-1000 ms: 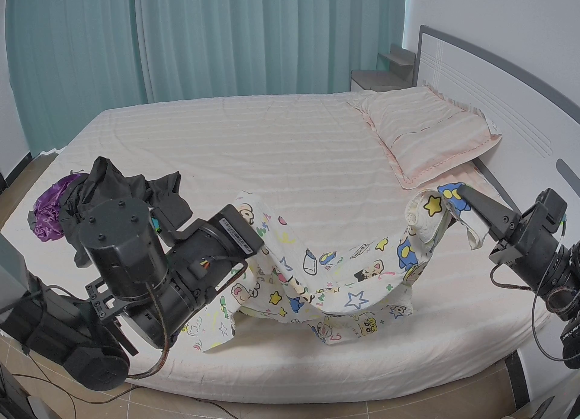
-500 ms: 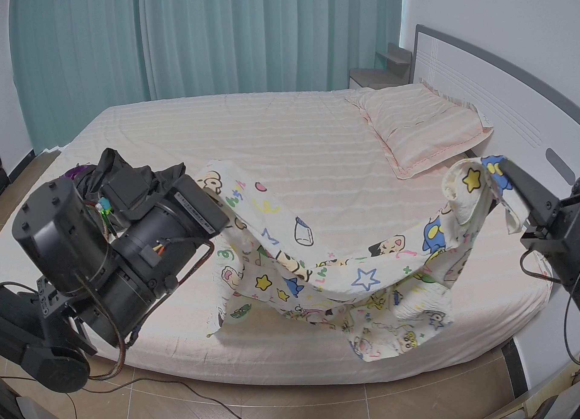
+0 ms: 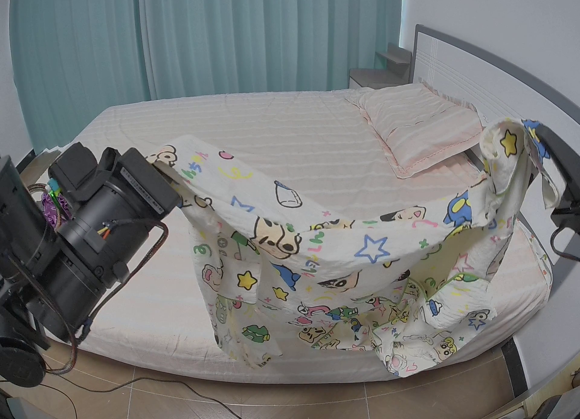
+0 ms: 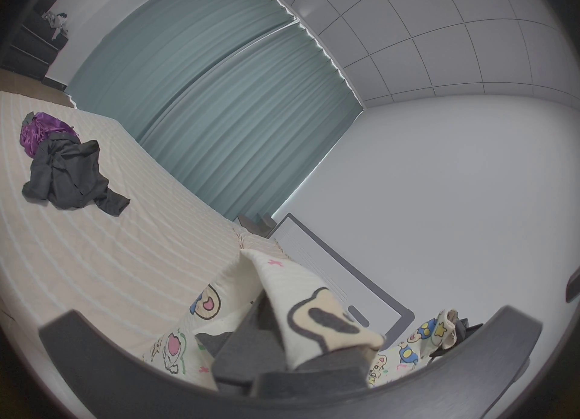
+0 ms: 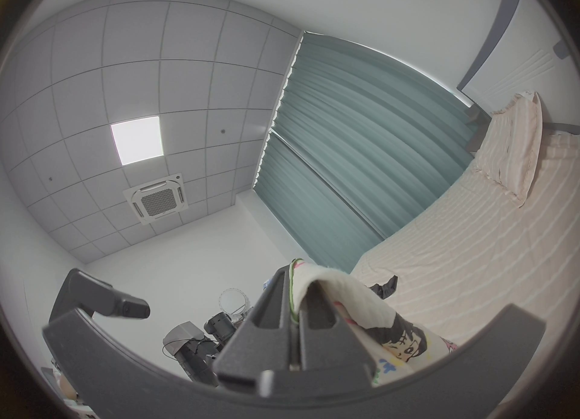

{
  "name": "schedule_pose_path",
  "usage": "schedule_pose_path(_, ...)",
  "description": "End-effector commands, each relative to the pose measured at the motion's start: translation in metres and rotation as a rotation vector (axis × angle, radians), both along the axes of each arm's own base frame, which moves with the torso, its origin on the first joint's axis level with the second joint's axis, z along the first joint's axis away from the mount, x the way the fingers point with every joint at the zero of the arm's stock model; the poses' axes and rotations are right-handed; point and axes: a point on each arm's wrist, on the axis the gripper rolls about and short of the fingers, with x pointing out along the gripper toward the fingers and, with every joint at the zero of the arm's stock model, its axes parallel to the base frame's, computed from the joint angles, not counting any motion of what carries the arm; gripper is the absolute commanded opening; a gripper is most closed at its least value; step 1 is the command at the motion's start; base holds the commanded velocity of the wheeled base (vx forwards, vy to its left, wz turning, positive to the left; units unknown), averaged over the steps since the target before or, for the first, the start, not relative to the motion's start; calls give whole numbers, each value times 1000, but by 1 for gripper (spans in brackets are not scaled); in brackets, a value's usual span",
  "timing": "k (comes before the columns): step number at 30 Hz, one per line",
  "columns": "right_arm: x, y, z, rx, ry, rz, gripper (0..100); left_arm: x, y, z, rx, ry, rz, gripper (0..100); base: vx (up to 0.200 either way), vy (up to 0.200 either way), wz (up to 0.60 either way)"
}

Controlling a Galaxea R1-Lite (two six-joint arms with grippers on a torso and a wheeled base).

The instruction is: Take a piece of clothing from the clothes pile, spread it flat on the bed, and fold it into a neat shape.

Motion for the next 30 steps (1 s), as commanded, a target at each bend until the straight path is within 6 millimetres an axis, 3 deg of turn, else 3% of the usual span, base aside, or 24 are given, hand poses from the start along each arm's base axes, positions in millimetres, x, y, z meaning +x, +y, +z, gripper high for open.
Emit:
schedule_pose_path(1,2,-4,42,16,-49,-33,0,-13,19,21,-31,-36,23,0,0,0,0)
schedule_pose_path(7,4,-4,53,19,-60,-37,0,-8,21,21,-29,-33,44,0,0,0,0)
schedule_pose_path(10,9,0,39,-12,-3,-13,0,-6,19,14,-3,-12,14,0,0,0,0)
schedule_pose_path(13,28,5,21,-47,81,-29,0,7,17,1,39,42,18,0,0,0,0)
schedule_pose_path(18,51,7,12,-68,139,-61,0,29,16,-17,68,115,49,0,0,0,0)
schedule_pose_path(24,82,13,29,-55,107,-88,0,47,17,-30,60,177,78,0,0,0,0)
schedule_pose_path(30,117,18,25,-63,136,-118,0,66,25,-35,42,198,114,0,167,0,0)
